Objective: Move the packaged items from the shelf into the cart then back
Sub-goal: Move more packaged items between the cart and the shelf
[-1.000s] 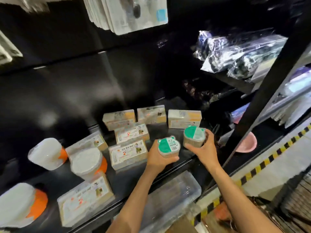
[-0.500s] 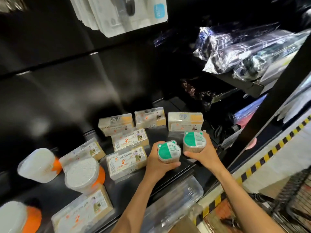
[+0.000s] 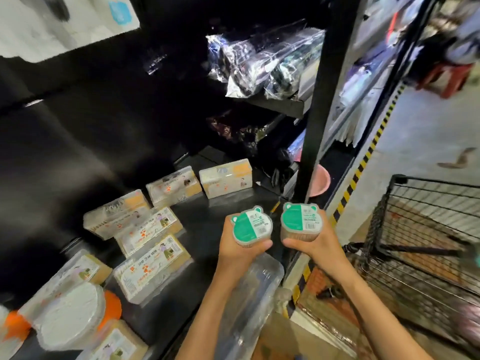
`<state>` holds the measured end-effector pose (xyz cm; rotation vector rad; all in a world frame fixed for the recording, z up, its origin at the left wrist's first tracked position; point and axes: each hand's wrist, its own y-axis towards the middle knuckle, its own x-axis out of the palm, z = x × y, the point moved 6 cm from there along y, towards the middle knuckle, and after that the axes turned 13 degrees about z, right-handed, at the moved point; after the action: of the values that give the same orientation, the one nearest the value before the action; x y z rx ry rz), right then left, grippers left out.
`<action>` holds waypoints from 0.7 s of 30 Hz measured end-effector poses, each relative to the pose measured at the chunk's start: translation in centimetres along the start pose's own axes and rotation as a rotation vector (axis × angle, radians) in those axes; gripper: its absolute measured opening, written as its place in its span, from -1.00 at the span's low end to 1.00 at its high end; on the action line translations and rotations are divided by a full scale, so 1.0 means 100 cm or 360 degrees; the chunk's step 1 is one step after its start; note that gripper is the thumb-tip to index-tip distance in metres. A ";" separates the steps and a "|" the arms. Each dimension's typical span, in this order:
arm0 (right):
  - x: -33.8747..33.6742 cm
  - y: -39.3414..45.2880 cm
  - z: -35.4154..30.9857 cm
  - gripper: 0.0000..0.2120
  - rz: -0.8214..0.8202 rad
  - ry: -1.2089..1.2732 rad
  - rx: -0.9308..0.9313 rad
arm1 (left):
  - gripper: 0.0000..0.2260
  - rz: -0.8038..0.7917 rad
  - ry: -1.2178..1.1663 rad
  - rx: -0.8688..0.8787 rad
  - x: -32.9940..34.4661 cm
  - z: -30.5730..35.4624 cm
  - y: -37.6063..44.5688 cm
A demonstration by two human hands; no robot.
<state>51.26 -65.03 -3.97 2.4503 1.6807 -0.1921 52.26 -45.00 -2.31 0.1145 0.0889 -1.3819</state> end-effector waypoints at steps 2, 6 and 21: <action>-0.039 -0.014 0.009 -0.28 0.0103 0.0004 0.0051 | -0.42 -0.0188 -0.0044 0.0054 0.035 0.006 -0.013; -0.122 -0.040 0.024 -0.29 0.0329 -0.0027 0.0141 | -0.43 -0.0507 -0.0023 0.0139 0.113 0.016 -0.044; -0.489 -0.066 0.098 -0.38 0.0907 -0.0058 0.0330 | -0.41 -0.1142 0.0119 0.0102 0.459 0.042 -0.181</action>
<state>27.46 -109.29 -4.33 2.9349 0.9252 -0.3423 43.02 -93.56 -4.58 0.1999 0.1577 -2.0979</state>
